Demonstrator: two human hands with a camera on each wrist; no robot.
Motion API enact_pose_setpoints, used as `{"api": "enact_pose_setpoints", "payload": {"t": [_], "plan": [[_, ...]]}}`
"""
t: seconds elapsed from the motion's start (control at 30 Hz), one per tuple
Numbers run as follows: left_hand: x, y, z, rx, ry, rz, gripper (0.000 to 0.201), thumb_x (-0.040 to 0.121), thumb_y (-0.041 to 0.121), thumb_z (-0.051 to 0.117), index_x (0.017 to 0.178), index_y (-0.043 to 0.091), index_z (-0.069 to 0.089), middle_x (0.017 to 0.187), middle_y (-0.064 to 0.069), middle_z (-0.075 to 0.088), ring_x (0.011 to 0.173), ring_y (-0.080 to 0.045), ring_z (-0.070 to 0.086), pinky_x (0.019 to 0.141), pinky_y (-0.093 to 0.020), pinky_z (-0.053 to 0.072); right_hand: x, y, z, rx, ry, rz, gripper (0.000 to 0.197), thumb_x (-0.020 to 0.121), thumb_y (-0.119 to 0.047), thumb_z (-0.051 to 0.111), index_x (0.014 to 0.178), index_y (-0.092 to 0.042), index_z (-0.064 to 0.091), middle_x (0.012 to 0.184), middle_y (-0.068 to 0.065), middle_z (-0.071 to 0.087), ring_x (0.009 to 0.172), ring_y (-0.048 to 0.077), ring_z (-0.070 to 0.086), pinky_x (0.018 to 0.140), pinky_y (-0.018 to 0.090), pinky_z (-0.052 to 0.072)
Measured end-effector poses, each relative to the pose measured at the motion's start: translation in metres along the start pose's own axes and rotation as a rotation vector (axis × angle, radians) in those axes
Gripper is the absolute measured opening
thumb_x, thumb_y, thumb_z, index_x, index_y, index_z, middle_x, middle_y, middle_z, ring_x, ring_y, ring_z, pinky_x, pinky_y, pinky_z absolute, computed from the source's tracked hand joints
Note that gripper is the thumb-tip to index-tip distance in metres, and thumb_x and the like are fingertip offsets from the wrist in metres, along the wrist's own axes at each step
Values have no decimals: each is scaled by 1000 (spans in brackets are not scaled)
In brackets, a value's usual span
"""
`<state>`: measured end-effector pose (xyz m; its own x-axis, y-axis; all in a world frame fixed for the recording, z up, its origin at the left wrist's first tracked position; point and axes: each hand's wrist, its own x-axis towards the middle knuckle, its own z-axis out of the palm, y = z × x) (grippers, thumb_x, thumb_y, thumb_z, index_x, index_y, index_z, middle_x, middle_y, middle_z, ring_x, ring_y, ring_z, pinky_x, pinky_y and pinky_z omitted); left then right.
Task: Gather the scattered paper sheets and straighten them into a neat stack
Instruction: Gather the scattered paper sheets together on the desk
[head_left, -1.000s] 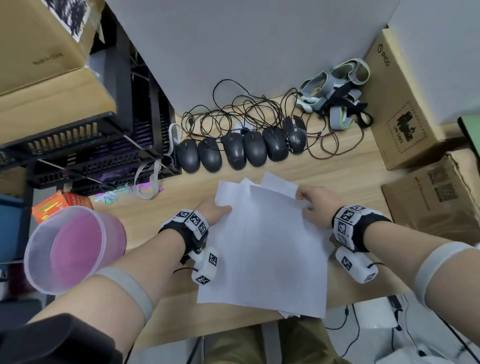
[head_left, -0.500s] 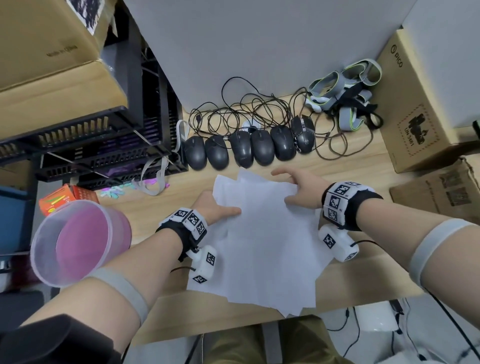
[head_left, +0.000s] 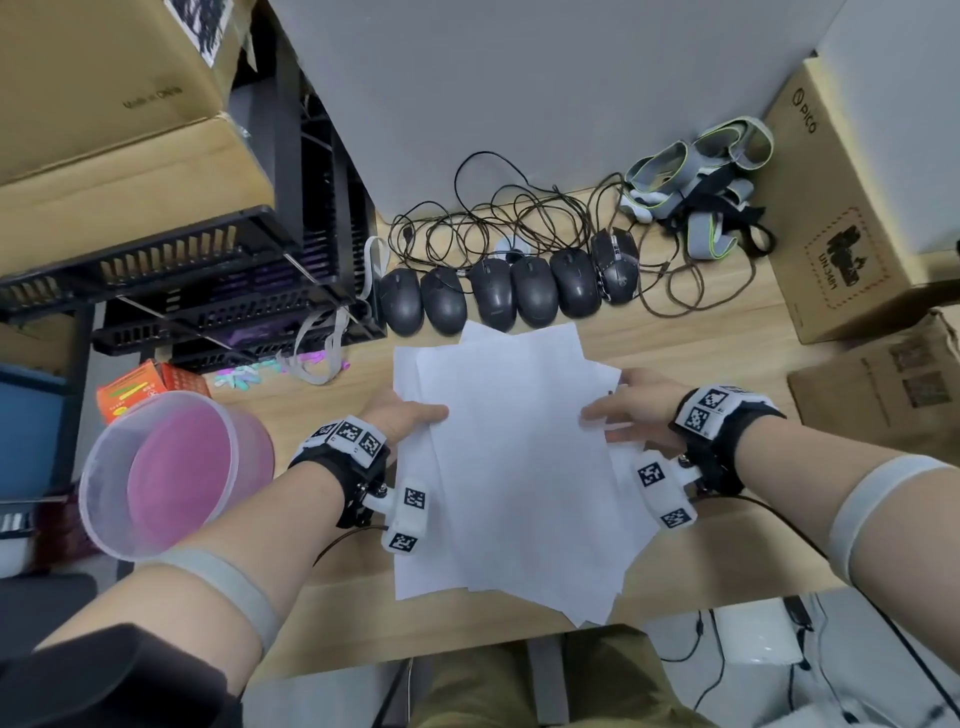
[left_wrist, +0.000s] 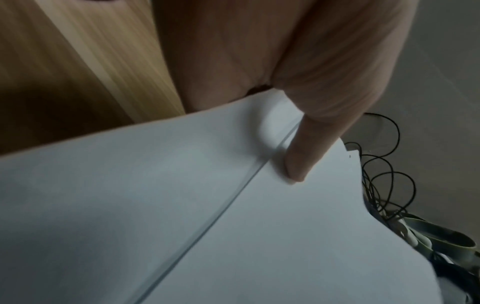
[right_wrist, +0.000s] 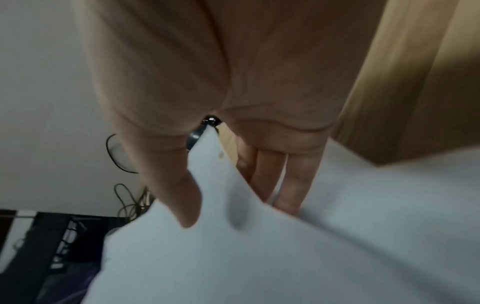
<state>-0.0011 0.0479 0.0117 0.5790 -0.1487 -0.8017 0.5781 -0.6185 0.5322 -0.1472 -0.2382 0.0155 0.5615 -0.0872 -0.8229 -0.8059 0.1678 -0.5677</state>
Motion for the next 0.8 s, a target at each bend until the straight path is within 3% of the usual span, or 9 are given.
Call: {"api": "enact_pose_setpoints", "payload": {"t": [0.1, 0.2, 0.3, 0.37, 0.43, 0.5, 0.6, 0.7, 0.8], "plan": [[-17, 3, 8, -41, -69, -17, 46, 74, 5, 83, 118, 0, 68, 112, -16, 76, 101, -34, 74, 97, -52, 55, 5, -3, 17, 85, 30, -54, 40, 78, 16, 63, 114, -1, 64, 108, 18, 73, 96, 33, 71, 75, 40, 60], [-19, 2, 14, -4, -139, -16, 44, 81, 2, 77, 124, 2, 66, 118, -15, 74, 108, -34, 71, 100, -51, 53, 14, -7, 34, 105, 47, -45, 49, 75, 14, 66, 121, 0, 59, 112, 20, 71, 97, 37, 70, 74, 45, 60], [-15, 2, 16, -5, -110, -24, 42, 82, 4, 77, 122, 4, 66, 118, -13, 74, 104, -31, 71, 92, -42, 56, 24, -4, 39, 114, 65, -15, 69, 62, -7, 83, 125, -5, 54, 108, 17, 73, 91, 35, 74, 67, 41, 60], [-11, -1, 11, 86, -71, -46, 41, 81, 12, 79, 119, 6, 67, 116, -10, 74, 101, -29, 71, 90, -38, 55, 28, -2, 37, 57, 130, -10, 77, 54, -31, 91, 118, -11, 51, 106, 10, 72, 90, 31, 73, 77, 45, 60], [-12, -6, 0, 248, -51, -90, 38, 83, 21, 79, 117, 8, 67, 113, -7, 73, 98, -25, 68, 86, -33, 52, 26, 1, 33, -60, 279, -73, 56, 67, -41, 81, 108, -16, 53, 101, 5, 64, 91, 24, 67, 84, 43, 58], [-12, -13, -12, 350, -29, -130, 40, 84, 25, 77, 119, 8, 66, 112, -6, 72, 97, -25, 66, 83, -32, 48, 24, 8, 23, -342, 425, -126, 42, 75, -39, 72, 103, -13, 55, 101, 6, 61, 94, 26, 61, 80, 38, 51], [-11, -22, -24, 410, -3, -178, 44, 85, 27, 76, 122, 5, 64, 115, -8, 71, 98, -27, 65, 87, -34, 49, 19, 22, 13, -736, 466, -114, 55, 68, -28, 76, 114, -13, 50, 116, 9, 53, 98, 26, 54, 77, 33, 45], [-11, -24, -22, 405, 12, -206, 46, 83, 29, 78, 119, 5, 64, 113, -10, 71, 91, -29, 67, 85, -34, 53, 19, 35, 24, -958, 440, -130, 77, 56, -32, 83, 119, -14, 43, 119, 10, 42, 107, 29, 46, 84, 36, 47], [-9, -23, -9, 376, 29, -204, 48, 80, 34, 79, 116, 7, 63, 106, -8, 71, 75, -24, 65, 63, -31, 50, 21, 42, 39, -1006, 494, -107, 82, 56, -28, 85, 120, -11, 37, 121, 12, 37, 112, 32, 42, 83, 33, 41]]}}
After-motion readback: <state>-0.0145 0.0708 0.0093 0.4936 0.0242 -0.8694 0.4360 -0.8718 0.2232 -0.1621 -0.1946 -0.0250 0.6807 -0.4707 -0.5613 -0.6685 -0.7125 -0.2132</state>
